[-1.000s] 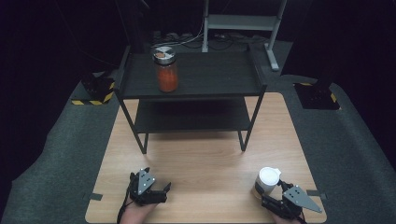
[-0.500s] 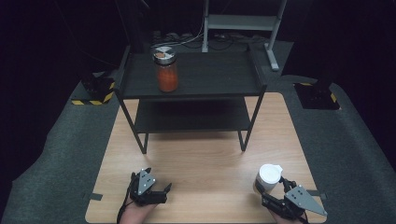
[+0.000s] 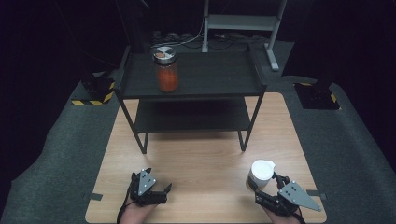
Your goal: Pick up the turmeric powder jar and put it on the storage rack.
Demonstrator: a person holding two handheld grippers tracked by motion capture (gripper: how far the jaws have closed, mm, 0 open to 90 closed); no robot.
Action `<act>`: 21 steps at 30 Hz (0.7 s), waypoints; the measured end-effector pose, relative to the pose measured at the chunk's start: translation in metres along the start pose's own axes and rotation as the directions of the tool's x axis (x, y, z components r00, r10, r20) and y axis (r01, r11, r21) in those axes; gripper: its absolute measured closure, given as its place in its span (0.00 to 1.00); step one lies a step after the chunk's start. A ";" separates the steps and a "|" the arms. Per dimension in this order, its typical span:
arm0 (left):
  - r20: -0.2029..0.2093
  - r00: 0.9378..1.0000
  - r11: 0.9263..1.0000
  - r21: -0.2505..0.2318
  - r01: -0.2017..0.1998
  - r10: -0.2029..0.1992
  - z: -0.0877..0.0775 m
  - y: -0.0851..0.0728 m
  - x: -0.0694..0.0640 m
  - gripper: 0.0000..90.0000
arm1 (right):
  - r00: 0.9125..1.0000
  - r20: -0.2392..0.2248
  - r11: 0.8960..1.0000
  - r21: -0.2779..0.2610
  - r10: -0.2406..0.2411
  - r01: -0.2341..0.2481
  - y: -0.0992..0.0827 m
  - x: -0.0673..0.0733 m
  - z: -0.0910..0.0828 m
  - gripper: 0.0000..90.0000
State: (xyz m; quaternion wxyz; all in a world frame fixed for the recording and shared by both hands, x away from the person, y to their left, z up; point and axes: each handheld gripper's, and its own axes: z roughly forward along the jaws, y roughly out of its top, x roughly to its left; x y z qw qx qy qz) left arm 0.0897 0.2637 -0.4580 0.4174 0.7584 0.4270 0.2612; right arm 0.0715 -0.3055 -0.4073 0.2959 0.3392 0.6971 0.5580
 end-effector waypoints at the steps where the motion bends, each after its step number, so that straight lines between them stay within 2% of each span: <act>1: 0.001 1.000 1.000 0.000 0.000 0.000 0.000 0.000 0.000 0.03 | 1.000 -0.004 1.000 -0.003 0.000 0.000 0.001 0.001 0.001 0.33; 21: 0.012 1.000 1.000 -0.009 0.010 -0.010 -0.001 -0.002 0.003 0.02 | 0.999 -0.052 0.998 -0.070 -0.005 0.001 0.033 0.007 0.028 0.33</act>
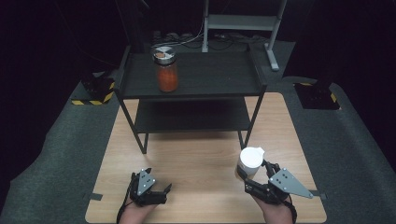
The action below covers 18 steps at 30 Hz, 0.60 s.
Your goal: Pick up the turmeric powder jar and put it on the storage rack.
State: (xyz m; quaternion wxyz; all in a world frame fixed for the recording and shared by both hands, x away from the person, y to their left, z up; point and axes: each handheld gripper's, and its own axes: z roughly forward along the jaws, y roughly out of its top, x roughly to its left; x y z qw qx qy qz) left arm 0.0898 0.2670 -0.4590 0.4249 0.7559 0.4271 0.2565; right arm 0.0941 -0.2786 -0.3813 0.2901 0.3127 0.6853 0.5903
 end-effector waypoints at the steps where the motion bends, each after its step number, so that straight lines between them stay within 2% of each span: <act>1: 0.001 1.000 1.000 -0.001 0.001 -0.001 0.000 0.000 0.000 0.03 | 1.000 -0.001 1.000 -0.003 -0.001 0.001 0.002 0.000 0.001 0.33; 18: 0.011 1.000 1.000 -0.007 0.016 -0.015 -0.001 -0.002 0.003 0.03 | 1.000 -0.018 0.998 -0.051 -0.026 0.025 0.033 0.002 0.022 0.33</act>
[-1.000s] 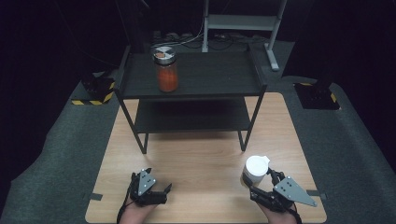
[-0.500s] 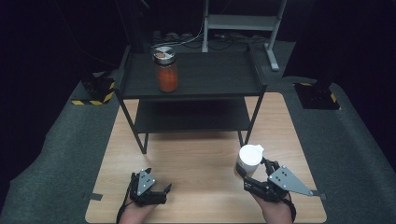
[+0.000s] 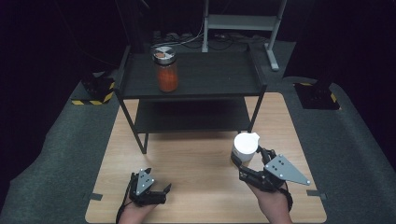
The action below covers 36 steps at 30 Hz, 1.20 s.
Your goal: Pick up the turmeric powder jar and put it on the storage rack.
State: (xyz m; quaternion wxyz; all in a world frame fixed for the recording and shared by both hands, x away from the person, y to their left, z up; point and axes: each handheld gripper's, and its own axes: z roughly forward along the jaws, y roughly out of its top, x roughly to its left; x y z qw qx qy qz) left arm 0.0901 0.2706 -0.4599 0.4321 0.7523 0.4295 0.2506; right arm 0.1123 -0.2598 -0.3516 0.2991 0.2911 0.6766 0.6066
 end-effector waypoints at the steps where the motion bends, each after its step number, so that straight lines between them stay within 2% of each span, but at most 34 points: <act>1: 0.000 1.000 1.000 0.000 -0.001 0.001 0.000 0.000 0.000 0.03 | 1.000 -0.002 1.000 -0.004 -0.003 0.003 0.002 0.000 0.002 0.33; 13: 0.006 1.000 1.000 -0.005 0.009 -0.009 -0.001 -0.001 0.001 0.02 | 1.000 -0.007 0.999 -0.043 -0.020 0.019 0.023 -0.001 0.018 0.33; 19: 0.009 1.000 1.000 -0.006 0.012 -0.012 -0.001 -0.001 0.003 0.03 | 1.000 0.003 0.998 -0.063 -0.012 0.012 0.035 -0.002 0.027 0.33; 36: 0.022 1.000 1.000 -0.010 0.021 -0.021 -0.001 -0.002 0.005 0.02 | 0.999 0.037 0.991 -0.127 -0.028 0.032 0.070 -0.009 0.051 0.34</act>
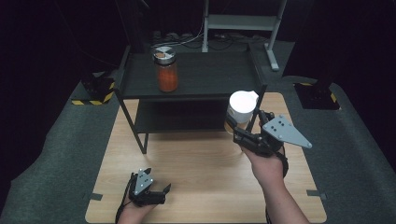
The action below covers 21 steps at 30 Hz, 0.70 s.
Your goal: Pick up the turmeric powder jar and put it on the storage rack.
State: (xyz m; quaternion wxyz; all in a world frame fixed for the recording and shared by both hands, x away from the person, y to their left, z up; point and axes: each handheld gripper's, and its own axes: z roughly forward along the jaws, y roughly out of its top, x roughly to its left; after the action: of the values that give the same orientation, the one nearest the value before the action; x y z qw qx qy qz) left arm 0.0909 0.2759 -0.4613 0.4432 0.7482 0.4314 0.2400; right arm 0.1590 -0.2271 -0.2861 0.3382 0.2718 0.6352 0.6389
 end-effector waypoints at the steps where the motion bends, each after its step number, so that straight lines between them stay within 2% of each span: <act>1: -0.002 1.000 1.000 0.003 -0.001 0.001 0.000 0.000 0.000 0.02 | 1.000 0.003 1.000 -0.002 0.000 0.000 0.003 0.000 0.002 0.34; 7: 0.001 1.000 1.000 0.005 -0.012 0.012 0.000 0.001 0.000 0.02 | 1.000 0.015 1.000 -0.021 0.001 -0.001 0.015 -0.003 0.012 0.33; 12: 0.003 1.000 1.000 0.001 -0.006 0.006 0.000 0.000 0.000 0.02 | 1.000 0.027 0.999 -0.039 0.007 -0.006 0.023 -0.003 0.021 0.34; 21: 0.007 1.000 1.000 0.003 -0.009 0.009 0.000 0.001 0.001 0.02 | 0.999 0.034 0.998 -0.058 0.010 -0.008 0.035 0.000 0.034 0.33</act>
State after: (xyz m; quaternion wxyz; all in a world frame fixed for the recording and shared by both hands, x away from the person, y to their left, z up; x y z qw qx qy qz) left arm 0.0916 0.2766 -0.4609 0.4424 0.7517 0.4268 0.2389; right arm 0.1826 -0.2046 -0.2501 0.3538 0.2756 0.6096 0.6537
